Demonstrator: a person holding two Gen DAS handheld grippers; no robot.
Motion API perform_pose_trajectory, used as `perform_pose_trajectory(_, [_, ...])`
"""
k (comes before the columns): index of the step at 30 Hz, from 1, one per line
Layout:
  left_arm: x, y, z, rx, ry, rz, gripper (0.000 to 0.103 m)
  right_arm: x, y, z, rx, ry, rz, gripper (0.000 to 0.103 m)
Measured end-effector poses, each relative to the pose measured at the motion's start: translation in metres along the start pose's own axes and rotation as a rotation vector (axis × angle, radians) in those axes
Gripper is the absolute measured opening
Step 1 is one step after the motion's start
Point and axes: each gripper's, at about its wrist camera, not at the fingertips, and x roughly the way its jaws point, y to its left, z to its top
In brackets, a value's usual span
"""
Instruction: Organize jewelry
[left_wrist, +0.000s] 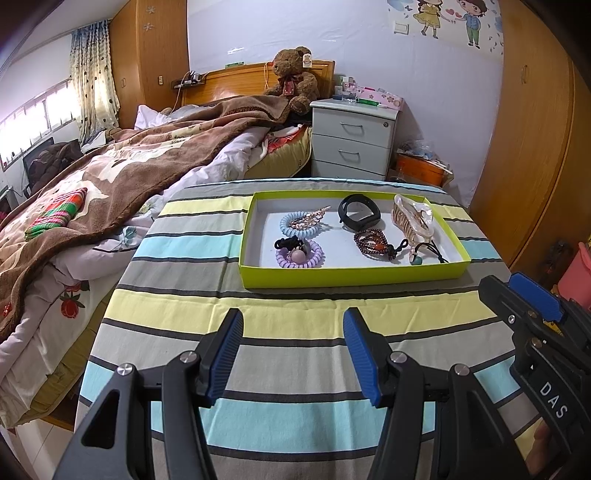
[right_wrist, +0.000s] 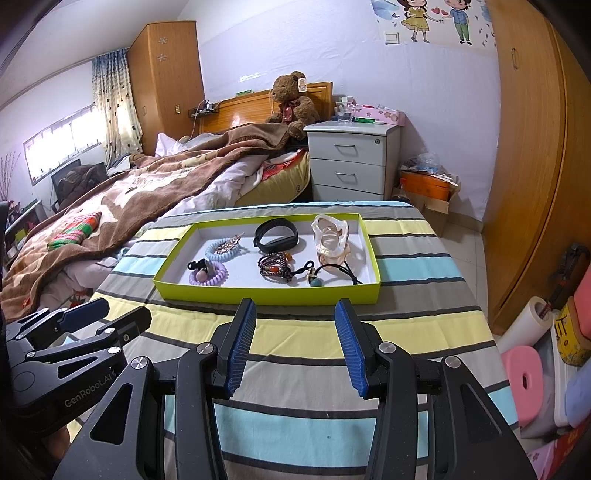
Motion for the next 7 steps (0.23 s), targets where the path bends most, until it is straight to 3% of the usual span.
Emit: perform_pose_trajectory(7, [0.0009,0.0021,-0.0010,-0.001,0.004,-0.003,0.058,0.0000,-0.0003,0.0001,0.000,-0.001,0.000,0.046])
